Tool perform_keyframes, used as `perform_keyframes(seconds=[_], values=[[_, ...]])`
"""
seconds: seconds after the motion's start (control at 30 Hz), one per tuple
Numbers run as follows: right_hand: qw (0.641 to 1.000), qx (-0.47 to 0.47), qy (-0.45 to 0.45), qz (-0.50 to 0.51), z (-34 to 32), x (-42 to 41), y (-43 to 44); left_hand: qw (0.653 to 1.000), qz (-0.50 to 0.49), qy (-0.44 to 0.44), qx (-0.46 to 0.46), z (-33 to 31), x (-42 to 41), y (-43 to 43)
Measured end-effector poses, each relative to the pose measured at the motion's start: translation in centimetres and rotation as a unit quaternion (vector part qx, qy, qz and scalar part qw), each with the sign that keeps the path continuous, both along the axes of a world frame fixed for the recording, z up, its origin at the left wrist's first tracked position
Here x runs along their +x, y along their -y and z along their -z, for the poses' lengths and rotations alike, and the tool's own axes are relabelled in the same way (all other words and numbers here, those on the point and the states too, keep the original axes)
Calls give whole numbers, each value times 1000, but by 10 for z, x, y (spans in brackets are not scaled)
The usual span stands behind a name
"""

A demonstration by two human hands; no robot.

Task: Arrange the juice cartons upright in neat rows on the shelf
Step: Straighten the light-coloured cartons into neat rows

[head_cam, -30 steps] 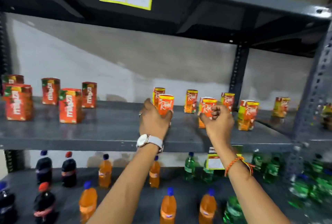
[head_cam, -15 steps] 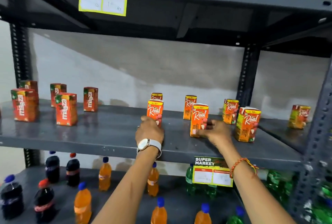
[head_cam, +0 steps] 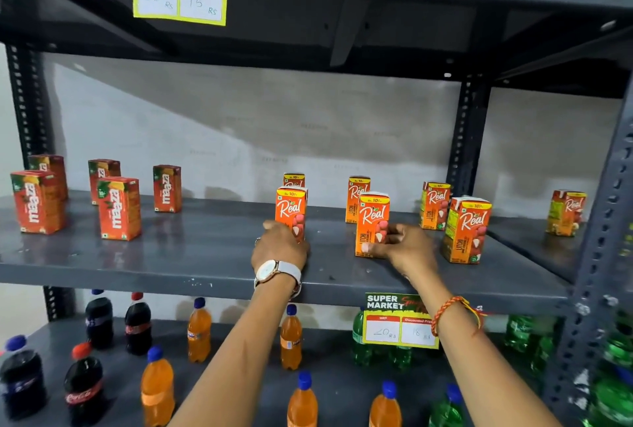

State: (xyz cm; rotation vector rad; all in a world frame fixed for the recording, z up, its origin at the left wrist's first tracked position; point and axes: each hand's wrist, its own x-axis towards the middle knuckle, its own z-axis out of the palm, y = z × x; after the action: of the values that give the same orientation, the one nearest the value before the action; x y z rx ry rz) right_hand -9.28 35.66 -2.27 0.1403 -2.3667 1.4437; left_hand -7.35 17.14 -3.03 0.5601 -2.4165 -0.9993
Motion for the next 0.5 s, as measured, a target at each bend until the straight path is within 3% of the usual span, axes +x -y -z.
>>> perform_keyframes(seconds=[0.13, 0.2, 0.27, 0.37, 0.43, 0.5], values=[[1000, -3, 7, -9, 0, 5, 1, 1000, 6, -1, 3, 0, 4, 0], [999, -22, -32, 10, 2, 14, -5, 999, 18, -41, 26, 0, 8, 0], [991, -34, -126, 29, 3, 31, -22, 989, 26, -146, 29, 0, 18, -4], [959, -52, -251, 120, 4, 50, -64, 950, 22, -304, -67, 2, 38, -20], [948, -73, -249, 183, 5, 47, -93, 943, 61, -316, -78, 3, 44, -44], [964, -82, -164, 191, 2, 40, -109, 957, 107, -258, -74, 1, 38, -70]])
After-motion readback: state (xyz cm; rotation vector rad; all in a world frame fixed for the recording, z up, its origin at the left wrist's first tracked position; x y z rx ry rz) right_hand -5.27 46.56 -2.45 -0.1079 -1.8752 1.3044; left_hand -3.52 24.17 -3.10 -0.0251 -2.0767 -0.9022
